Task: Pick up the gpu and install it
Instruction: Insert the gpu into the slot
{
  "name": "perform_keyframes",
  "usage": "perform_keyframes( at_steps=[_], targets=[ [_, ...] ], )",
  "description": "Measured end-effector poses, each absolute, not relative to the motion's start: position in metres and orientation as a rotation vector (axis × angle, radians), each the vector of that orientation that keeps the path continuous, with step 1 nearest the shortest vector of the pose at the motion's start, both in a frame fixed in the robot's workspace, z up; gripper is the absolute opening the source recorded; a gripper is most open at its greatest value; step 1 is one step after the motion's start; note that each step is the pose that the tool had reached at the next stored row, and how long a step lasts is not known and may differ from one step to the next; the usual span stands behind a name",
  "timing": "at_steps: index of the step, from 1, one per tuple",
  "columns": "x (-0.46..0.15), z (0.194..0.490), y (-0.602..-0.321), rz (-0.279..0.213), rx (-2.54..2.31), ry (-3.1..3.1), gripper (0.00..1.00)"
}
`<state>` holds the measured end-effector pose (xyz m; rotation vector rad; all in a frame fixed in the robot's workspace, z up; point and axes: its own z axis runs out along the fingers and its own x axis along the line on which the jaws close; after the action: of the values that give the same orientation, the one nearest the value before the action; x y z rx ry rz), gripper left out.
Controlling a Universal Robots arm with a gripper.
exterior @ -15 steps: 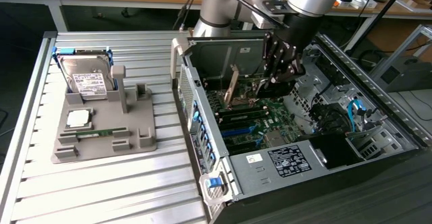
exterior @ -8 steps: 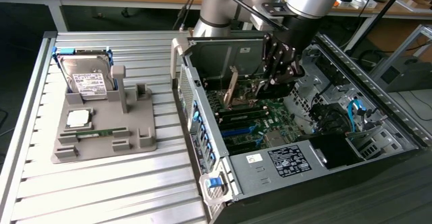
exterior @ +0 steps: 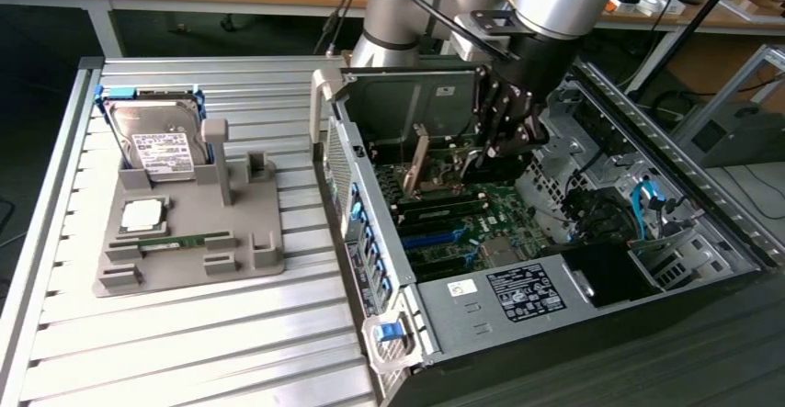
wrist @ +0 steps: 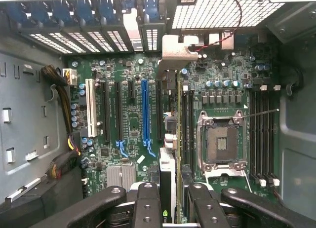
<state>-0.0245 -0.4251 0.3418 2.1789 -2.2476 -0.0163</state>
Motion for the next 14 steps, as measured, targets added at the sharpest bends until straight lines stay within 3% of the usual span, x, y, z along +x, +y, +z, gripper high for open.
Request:
perform_keyframes(
  at_steps=[14],
  targets=[
    [-0.0332, 0.3371, -0.4262, -0.016, 2.179, -2.248, 0.27]
  ],
)
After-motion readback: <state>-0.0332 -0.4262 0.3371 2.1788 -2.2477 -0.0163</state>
